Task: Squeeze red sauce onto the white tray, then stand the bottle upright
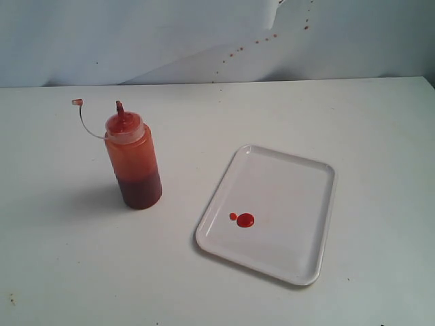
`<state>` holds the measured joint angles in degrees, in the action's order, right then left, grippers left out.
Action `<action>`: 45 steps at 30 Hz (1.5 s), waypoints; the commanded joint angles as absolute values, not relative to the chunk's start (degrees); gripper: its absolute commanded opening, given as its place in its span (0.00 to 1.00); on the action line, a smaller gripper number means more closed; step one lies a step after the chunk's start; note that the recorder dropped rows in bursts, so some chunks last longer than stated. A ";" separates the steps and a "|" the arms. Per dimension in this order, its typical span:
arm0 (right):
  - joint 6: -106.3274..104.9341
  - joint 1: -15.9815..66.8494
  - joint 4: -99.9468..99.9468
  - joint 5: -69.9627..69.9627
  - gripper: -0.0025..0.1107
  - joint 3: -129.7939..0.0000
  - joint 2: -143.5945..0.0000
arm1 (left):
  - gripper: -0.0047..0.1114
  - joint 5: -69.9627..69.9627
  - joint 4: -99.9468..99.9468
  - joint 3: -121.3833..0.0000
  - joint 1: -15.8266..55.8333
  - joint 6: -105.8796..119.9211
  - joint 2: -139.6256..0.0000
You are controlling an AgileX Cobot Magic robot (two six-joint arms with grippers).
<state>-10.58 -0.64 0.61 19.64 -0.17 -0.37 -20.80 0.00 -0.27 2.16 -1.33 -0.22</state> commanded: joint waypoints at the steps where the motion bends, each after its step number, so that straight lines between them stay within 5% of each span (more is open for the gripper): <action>1: -9.09 0.05 0.87 19.77 0.02 0.00 0.00 | 0.04 -19.92 0.00 0.00 2.14 -1.24 0.00; 45: -8.50 0.05 0.87 19.77 0.02 0.00 0.00 | 0.04 -19.92 0.00 0.00 2.14 -1.24 0.00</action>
